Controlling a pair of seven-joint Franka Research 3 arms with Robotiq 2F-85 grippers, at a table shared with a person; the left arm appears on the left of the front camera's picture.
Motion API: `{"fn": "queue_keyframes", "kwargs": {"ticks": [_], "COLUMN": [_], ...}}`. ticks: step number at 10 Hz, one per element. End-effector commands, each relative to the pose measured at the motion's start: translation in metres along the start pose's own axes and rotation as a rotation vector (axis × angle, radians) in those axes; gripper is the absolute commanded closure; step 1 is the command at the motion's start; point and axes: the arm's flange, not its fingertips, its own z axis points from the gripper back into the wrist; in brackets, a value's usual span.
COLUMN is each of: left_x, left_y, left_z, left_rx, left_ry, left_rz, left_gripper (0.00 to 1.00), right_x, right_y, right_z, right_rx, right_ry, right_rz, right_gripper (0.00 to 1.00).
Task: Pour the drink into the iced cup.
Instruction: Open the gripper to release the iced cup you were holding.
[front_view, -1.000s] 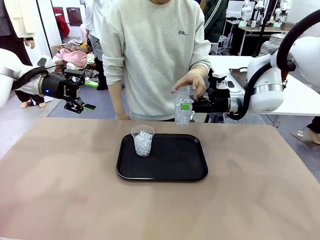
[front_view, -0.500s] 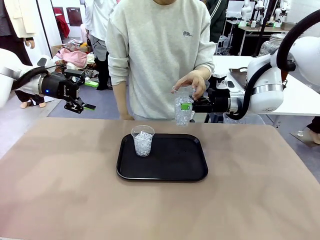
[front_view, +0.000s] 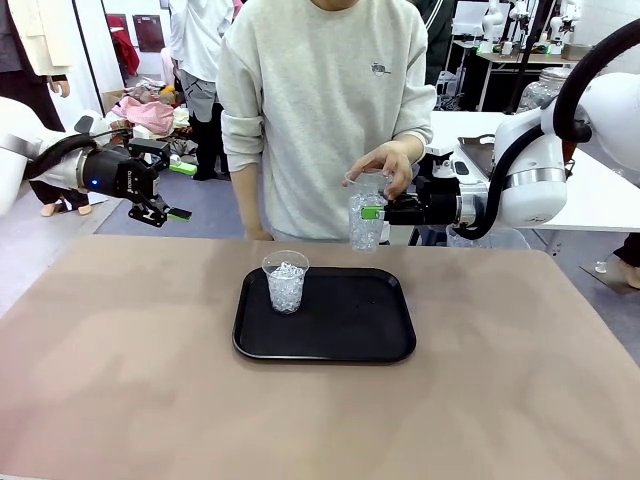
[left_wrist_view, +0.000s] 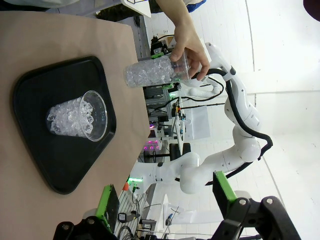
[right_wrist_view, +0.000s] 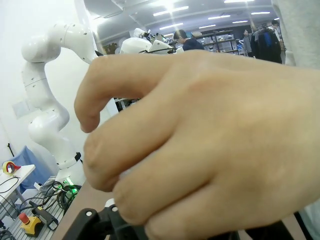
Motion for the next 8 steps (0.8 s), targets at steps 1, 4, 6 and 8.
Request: {"fn": "queue_keyframes", "kwargs": {"ticks": [1, 4, 6, 8], "left_x": [-0.002, -0.002, -0.002, -0.002], "left_y": [-0.003, -0.003, -0.003, -0.003], "left_z": [-0.001, -0.001, -0.001, -0.001], "left_rx": [-0.009, -0.009, -0.009, -0.009], "left_ry": [-0.007, -0.007, -0.007, -0.007], "left_rz": [-0.001, -0.001, -0.001, -0.001], "left_gripper": [0.00, 0.00, 0.00, 0.00], "right_x": [0.003, 0.000, -0.001, -0.005], "right_y": [0.000, 0.000, 0.003, 0.005], "right_z": [-0.001, 0.002, 0.015, 0.038], "right_rx": [-0.004, -0.004, -0.021, -0.055], "right_ry": [-0.008, 0.011, 0.029, 0.034], "right_rz": [0.015, -0.005, 0.000, -0.007], "right_gripper": [0.27, 0.05, 0.00, 0.00]}}
